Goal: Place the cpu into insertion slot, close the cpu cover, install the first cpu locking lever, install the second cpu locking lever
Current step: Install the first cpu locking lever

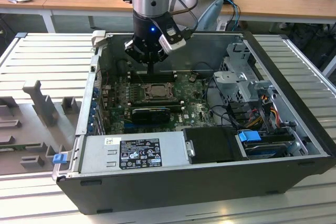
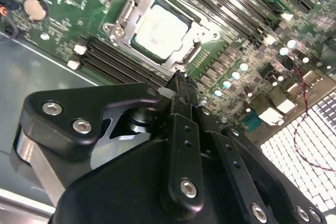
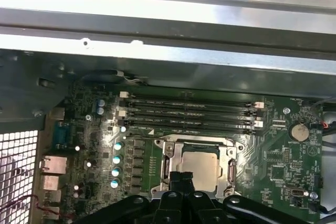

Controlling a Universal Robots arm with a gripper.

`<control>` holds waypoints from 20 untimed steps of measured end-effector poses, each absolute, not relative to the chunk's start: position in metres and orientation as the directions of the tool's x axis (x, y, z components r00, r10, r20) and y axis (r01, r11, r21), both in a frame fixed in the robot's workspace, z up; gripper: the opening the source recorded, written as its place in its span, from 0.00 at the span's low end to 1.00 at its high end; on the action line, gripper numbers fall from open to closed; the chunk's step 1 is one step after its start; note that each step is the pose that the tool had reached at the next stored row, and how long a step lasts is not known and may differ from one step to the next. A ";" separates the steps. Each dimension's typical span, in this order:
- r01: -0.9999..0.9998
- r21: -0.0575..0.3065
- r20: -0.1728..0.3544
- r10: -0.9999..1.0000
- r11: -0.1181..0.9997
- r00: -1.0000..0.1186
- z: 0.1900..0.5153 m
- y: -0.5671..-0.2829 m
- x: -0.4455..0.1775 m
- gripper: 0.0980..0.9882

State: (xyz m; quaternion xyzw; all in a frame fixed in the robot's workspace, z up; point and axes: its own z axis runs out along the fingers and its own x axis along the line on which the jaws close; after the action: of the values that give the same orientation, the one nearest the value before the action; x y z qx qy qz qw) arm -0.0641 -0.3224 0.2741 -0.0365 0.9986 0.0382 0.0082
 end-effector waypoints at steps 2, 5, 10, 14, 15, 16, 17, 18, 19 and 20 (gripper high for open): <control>-0.074 0.076 -0.020 -0.072 0.994 -0.997 0.274 -0.322 -0.068 0.01; -0.074 0.076 -0.020 -0.072 0.994 -0.997 0.272 -0.322 -0.081 0.01; -0.074 0.076 -0.020 -0.073 0.994 -0.997 0.270 -0.322 -0.098 0.01; -0.074 0.076 -0.020 -0.073 0.994 -0.997 0.267 -0.319 -0.110 0.01; -0.074 0.076 -0.020 -0.072 0.994 -0.997 0.266 -0.318 -0.114 0.01; -0.074 0.076 -0.020 -0.073 0.994 -0.997 0.265 -0.317 -0.116 0.01; -0.074 0.076 -0.020 -0.073 0.994 -0.997 0.264 -0.315 -0.117 0.01; -0.074 0.076 -0.020 -0.072 0.994 -0.997 0.262 -0.312 -0.118 0.01; -0.074 0.076 -0.020 -0.072 0.994 -0.997 0.261 -0.309 -0.118 0.01; -0.074 0.076 -0.020 -0.072 0.994 -0.997 0.260 -0.307 -0.118 0.01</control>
State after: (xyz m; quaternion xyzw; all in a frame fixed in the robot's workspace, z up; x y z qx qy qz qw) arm -0.1180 -0.3068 0.2602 -0.0366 0.9986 0.0384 0.0088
